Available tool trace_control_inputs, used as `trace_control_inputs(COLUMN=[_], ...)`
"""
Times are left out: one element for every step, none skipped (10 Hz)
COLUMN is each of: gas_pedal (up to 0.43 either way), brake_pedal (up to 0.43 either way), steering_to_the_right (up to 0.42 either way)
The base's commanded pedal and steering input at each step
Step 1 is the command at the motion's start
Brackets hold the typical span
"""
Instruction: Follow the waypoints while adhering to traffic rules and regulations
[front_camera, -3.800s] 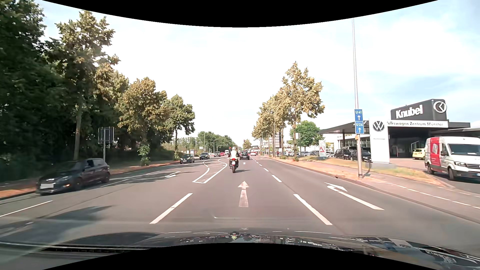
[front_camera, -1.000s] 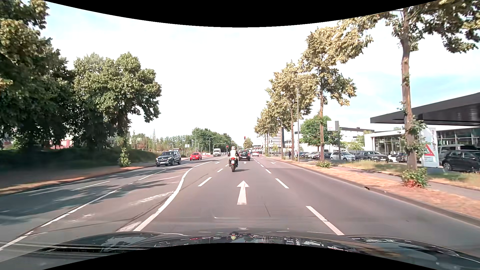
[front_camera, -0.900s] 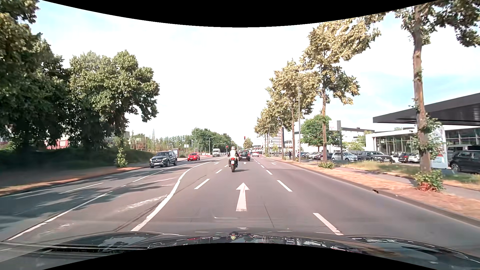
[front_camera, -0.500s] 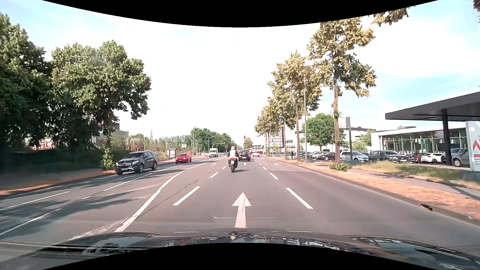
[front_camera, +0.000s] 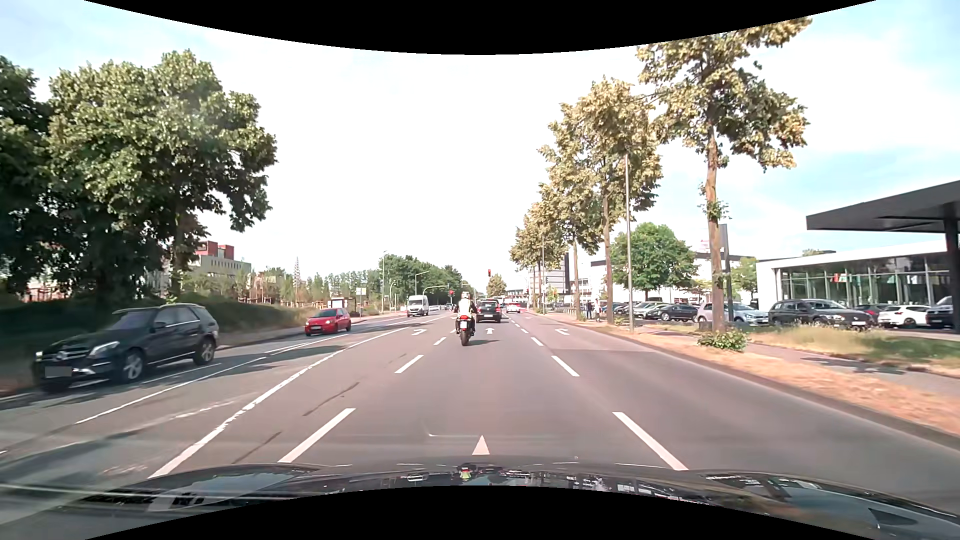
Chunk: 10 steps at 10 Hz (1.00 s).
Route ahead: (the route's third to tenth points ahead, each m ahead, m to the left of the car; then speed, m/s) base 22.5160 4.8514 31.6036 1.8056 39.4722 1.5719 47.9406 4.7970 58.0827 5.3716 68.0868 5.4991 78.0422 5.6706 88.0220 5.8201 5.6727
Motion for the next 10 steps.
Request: trace_control_inputs(gas_pedal=[0.000, 0.000, 0.000, 0.000, 0.000, 0.000, 0.000, 0.000, 0.000, 0.000], brake_pedal=[0.000, 0.000, 0.000, 0.000, 0.000, 0.000, 0.000, 0.000, 0.000, 0.000], steering_to_the_right=[-0.003, -0.003, -0.003, -0.003, -0.003, -0.003, -0.003, -0.003, -0.003, -0.003])
